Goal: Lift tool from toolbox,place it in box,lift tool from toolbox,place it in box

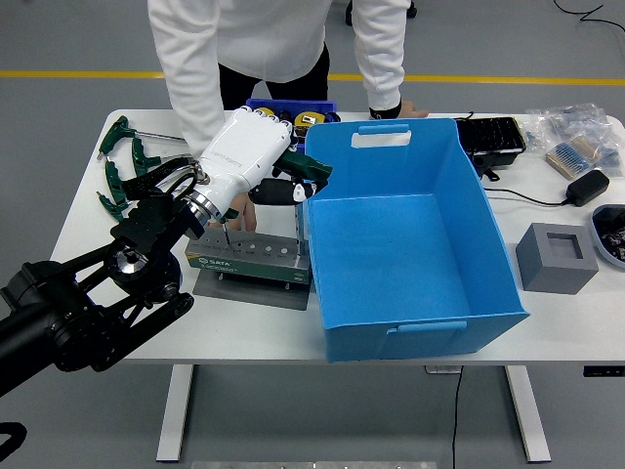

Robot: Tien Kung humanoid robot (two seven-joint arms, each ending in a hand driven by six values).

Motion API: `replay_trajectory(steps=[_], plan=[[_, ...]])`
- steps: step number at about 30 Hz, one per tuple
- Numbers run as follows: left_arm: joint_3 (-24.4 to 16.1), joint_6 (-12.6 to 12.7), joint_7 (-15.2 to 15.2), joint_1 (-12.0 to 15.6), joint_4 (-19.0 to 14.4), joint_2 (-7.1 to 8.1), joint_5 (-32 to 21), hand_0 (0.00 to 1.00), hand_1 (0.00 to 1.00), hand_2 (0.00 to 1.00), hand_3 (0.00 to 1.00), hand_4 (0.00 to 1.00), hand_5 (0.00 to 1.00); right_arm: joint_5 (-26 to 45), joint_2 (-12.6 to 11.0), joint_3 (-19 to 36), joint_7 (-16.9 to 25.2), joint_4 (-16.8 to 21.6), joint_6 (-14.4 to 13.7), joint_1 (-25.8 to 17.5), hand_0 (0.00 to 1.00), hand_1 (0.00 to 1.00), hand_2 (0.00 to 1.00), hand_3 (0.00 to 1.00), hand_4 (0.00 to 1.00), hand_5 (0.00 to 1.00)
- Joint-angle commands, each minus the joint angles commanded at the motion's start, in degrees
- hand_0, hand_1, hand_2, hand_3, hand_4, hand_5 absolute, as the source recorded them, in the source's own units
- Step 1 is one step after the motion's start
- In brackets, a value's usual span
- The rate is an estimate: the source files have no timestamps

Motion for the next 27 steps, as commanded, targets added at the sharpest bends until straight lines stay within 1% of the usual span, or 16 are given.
replay_trajectory(steps=[7,15,19,23,25,27], plan=[[-0.72,-0.84,-0.50,-1.29,-4.20,0.63,0.00,0.249,0.002,0.002,0.007,0.750,0.470,-0.11,0.12,0.16,-0.14,0.00,-0.07,-0.09,0.726,0.684,0.780,0.757,0.938,0.870],[-2.62,-1.71,-0.36,-4.57,-8.25,1.59,0.00,0.248,0.002,0.002,0.008,0.749,0.456,-0.36,0.14,0.28,-0.26,0.00,-0.08,-0.14,0.724,0.684,0.780,0.757,0.938,0.870],[-3.76,-1.93,-0.20,-6.26,-9.64,1.75,0.00,0.246,0.002,0.002,0.008,0.748,0.449,-0.21,0.13,0.15,-0.27,0.00,-0.09,-0.09,0.726,0.684,0.780,0.757,0.938,0.869],[-5.50,-2.29,-0.10,-8.30,-11.60,1.10,0.00,0.245,0.002,0.002,0.008,0.749,0.447,0.07,0.03,-0.04,-0.24,0.00,-0.09,0.14,0.724,0.684,0.780,0.756,0.938,0.870],[-6.22,-2.24,-0.08,-8.83,-12.40,0.47,0.00,0.245,0.002,0.002,0.008,0.749,0.447,0.04,-0.01,-0.05,-0.25,0.00,-0.07,0.24,0.724,0.684,0.780,0.756,0.938,0.870],[-6.51,-1.67,-0.10,-9.13,-13.24,-0.63,0.00,0.245,0.002,0.002,0.008,0.749,0.447,-0.07,-0.03,0.00,-0.28,0.00,-0.06,0.28,0.724,0.684,0.780,0.756,0.938,0.870]])
